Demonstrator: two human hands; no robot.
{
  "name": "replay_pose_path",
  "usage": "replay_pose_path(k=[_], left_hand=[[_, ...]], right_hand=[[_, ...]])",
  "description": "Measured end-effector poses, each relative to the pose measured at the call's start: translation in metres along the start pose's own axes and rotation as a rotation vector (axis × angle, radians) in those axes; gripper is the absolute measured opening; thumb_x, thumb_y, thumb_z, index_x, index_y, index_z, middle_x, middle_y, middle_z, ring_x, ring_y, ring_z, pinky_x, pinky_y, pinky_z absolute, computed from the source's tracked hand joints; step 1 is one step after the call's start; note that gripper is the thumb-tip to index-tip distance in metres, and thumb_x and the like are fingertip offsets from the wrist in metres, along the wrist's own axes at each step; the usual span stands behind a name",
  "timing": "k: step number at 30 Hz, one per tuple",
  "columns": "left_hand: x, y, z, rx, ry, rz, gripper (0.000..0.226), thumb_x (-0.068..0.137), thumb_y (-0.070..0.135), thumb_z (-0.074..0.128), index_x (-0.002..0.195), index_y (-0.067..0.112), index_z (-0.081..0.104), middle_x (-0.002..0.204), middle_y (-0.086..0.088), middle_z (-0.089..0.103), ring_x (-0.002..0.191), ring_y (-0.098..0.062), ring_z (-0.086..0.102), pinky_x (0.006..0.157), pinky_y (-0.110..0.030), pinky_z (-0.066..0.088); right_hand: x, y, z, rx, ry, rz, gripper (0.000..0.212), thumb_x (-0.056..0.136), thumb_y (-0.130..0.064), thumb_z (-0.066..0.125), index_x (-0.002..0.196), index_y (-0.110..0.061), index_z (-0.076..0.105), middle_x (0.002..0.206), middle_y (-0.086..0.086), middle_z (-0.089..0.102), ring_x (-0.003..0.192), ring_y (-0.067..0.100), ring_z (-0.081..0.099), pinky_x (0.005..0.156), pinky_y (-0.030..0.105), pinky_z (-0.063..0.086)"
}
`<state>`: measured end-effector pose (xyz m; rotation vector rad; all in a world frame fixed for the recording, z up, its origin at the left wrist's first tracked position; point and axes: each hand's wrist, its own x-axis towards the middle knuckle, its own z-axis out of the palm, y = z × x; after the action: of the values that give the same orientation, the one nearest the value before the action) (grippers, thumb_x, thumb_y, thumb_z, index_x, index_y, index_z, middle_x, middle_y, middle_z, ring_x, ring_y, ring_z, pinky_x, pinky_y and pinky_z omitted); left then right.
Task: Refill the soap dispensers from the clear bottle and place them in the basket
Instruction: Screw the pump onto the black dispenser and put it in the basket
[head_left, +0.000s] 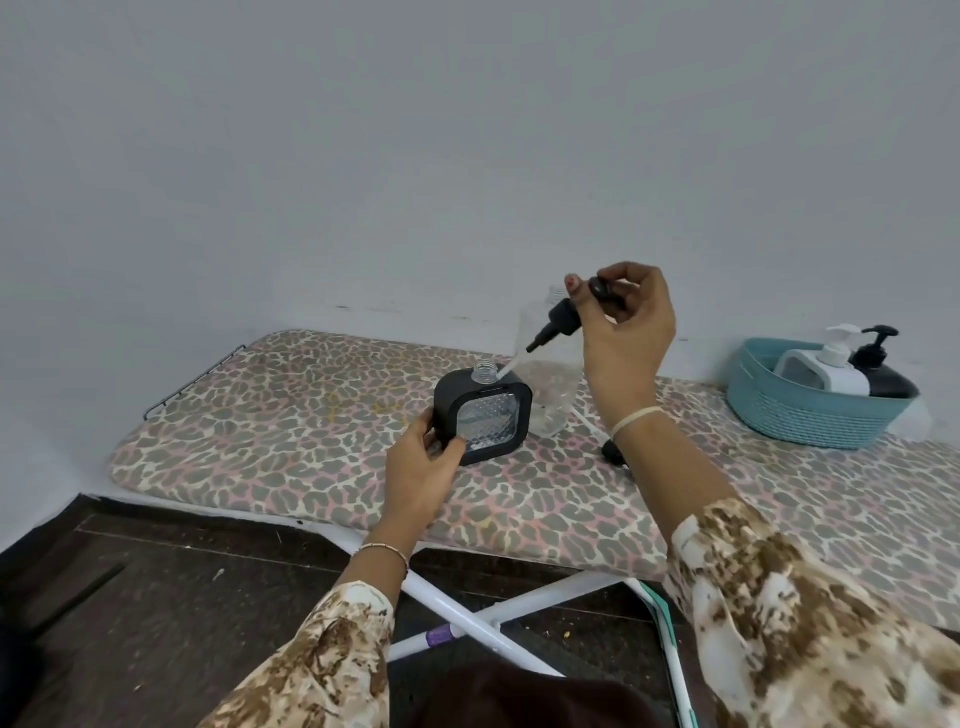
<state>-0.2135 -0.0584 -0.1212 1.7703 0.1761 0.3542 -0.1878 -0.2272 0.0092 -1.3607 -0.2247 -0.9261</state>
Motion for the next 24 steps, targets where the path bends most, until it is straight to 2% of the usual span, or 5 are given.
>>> replay_pose_path(k=[7, 12, 17, 22, 24], left_hand=[[0.002, -0.002, -0.001, -0.006, -0.011, 0.003, 0.057, 0.090, 0.013, 0.066, 0.143, 0.014, 0.045, 0.128, 0.000, 0.061, 0.102, -0.001, 0.055, 0.085, -0.008, 0.043], [0.003, -0.002, -0.002, -0.019, -0.010, -0.007, 0.057, 0.089, 0.013, 0.066, 0.143, 0.013, 0.045, 0.122, 0.004, 0.060, 0.100, -0.002, 0.056, 0.087, -0.011, 0.044], [0.004, -0.003, -0.001, -0.044, -0.009, -0.012, 0.058, 0.089, 0.013, 0.067, 0.143, 0.013, 0.045, 0.126, 0.001, 0.061, 0.102, -0.005, 0.057, 0.091, -0.017, 0.047], [0.005, -0.004, 0.000, -0.036, -0.008, -0.004, 0.052, 0.089, 0.010, 0.065, 0.138, 0.012, 0.050, 0.101, 0.017, 0.057, 0.085, 0.014, 0.053, 0.072, -0.001, 0.045], [0.005, -0.005, 0.000, -0.029, -0.012, -0.007, 0.051, 0.089, 0.009, 0.065, 0.138, 0.012, 0.050, 0.102, 0.016, 0.057, 0.084, 0.013, 0.053, 0.071, 0.000, 0.045]], right_hand=[[0.012, 0.012, 0.037, -0.117, -0.162, -0.055, 0.027, 0.079, -0.015, 0.078, 0.090, -0.016, 0.053, 0.077, -0.010, 0.060, 0.069, -0.004, 0.061, 0.066, 0.015, 0.052], [0.008, 0.033, 0.045, -0.239, -0.293, -0.051, 0.027, 0.080, -0.023, 0.078, 0.092, -0.018, 0.055, 0.078, -0.013, 0.063, 0.073, 0.001, 0.064, 0.074, 0.029, 0.058], [0.003, 0.046, 0.047, -0.283, -0.404, 0.020, 0.026, 0.080, -0.020, 0.077, 0.093, -0.017, 0.055, 0.081, -0.014, 0.062, 0.076, 0.004, 0.064, 0.078, 0.028, 0.057], [0.004, 0.049, 0.047, -0.251, -0.474, 0.053, 0.023, 0.079, -0.016, 0.078, 0.090, -0.013, 0.058, 0.081, -0.007, 0.063, 0.079, 0.009, 0.063, 0.078, 0.025, 0.056], [0.001, 0.052, 0.047, -0.284, -0.554, 0.048, 0.022, 0.079, -0.015, 0.078, 0.090, -0.013, 0.059, 0.082, -0.004, 0.064, 0.079, 0.009, 0.063, 0.079, 0.024, 0.056]])
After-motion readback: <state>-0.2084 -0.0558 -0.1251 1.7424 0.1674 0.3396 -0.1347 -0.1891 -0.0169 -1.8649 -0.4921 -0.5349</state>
